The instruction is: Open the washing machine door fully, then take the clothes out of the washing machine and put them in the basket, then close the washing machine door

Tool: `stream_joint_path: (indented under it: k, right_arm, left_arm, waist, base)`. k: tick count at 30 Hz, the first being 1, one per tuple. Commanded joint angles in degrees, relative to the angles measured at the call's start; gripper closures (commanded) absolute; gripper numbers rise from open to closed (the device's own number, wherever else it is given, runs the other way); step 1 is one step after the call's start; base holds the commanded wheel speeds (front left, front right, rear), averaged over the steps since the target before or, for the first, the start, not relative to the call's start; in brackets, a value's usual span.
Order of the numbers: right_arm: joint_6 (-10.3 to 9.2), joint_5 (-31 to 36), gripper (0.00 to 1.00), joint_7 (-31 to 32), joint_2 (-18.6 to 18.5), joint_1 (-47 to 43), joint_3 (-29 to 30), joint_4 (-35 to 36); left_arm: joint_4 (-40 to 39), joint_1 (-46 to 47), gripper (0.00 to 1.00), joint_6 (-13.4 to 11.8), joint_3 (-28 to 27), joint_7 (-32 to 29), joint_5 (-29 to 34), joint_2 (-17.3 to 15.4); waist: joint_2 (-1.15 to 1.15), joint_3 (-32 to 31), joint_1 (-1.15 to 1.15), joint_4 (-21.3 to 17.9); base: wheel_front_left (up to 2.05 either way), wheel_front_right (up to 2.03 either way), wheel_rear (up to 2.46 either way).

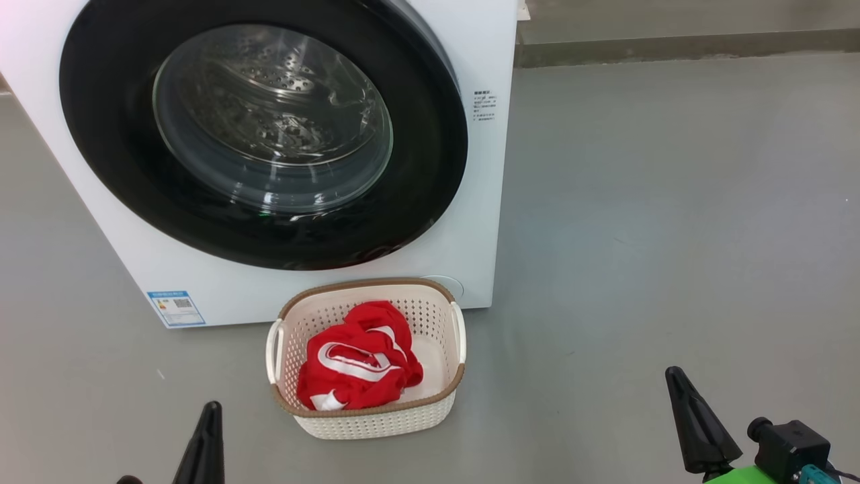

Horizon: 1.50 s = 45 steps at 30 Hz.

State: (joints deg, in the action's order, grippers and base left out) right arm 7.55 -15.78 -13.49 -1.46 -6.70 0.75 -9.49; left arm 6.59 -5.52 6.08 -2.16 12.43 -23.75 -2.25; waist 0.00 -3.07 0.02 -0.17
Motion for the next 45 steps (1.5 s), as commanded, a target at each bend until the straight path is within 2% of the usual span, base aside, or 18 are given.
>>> stream_joint_path:
  k: [1,45]
  right_arm:
    - [-0.01,-2.56,1.0,0.51,-0.6,2.18,0.05,1.16]
    - [-0.03,-31.53,1.0,7.05,-1.69,6.2,1.15,-0.97]
  left_arm:
    - [-1.02,1.9,1.0,0.13,-0.63,-0.35,-1.9,-0.42]
    - [2.2,5.63,1.0,0.62,-2.03,-7.39,-27.18,-0.5]
  waist:
    - [0.0,0.11,-0.01,0.0]
    - [0.0,1.31,-0.02,0.07]
  base:
    - [0.0,0.0,0.0]
    - [0.0,0.0,0.0]
